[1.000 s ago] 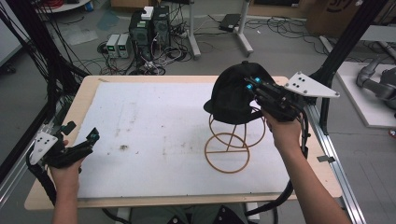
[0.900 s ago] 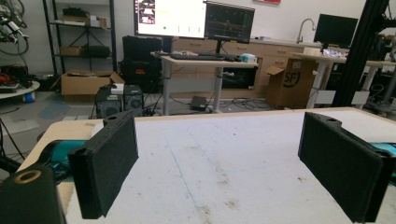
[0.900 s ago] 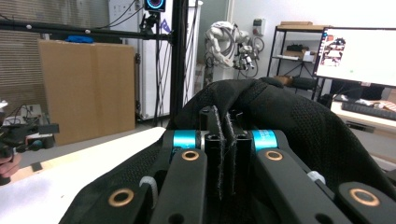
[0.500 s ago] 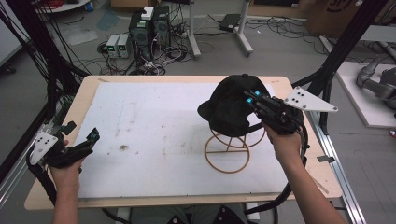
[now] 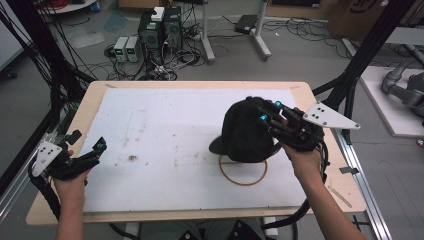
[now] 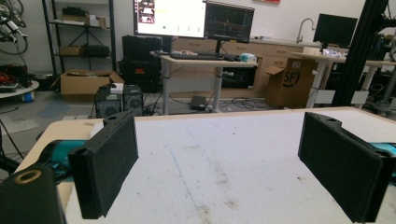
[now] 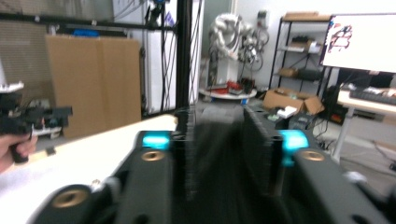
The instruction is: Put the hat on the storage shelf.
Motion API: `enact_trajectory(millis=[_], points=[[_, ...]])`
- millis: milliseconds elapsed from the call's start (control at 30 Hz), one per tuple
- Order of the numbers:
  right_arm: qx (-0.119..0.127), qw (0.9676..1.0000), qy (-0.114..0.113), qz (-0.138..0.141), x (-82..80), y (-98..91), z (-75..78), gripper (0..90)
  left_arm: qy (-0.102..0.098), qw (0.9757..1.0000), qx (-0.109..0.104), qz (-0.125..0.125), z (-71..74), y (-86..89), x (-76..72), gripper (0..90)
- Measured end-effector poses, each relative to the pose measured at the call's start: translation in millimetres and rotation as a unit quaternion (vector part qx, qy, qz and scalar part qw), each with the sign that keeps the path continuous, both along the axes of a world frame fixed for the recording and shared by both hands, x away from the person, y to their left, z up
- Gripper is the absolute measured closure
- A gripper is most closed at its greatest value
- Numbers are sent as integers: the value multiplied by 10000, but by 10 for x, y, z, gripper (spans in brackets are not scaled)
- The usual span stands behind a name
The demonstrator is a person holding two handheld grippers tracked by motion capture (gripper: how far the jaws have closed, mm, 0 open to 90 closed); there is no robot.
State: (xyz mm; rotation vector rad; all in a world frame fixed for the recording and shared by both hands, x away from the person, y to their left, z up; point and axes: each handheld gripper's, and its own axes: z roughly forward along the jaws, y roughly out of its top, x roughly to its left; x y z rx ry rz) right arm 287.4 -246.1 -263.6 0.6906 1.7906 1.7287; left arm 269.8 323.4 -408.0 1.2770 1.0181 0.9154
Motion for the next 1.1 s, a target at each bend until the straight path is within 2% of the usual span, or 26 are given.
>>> enact_trajectory(millis=[167,500,667,933,1100], points=[[152,9997,-110,-182,-21,-33,86,419,-1,10000,5,-2,3,-2,-1,122],[297,9981,-87,-530,-23,-59,191,192,-7,10000,4,-7,5,-8,1,122],[298,9981,-65,-535,-3,-71,231,133,-7,10000,6,-13,4,-8,2,122],[331,9976,-55,-614,40,-144,285,121,-10,10000,6,-16,7,-5,-1,122],[403,9963,-32,-752,61,-264,303,121,-11,10000,17,-17,8,-9,0,122]])
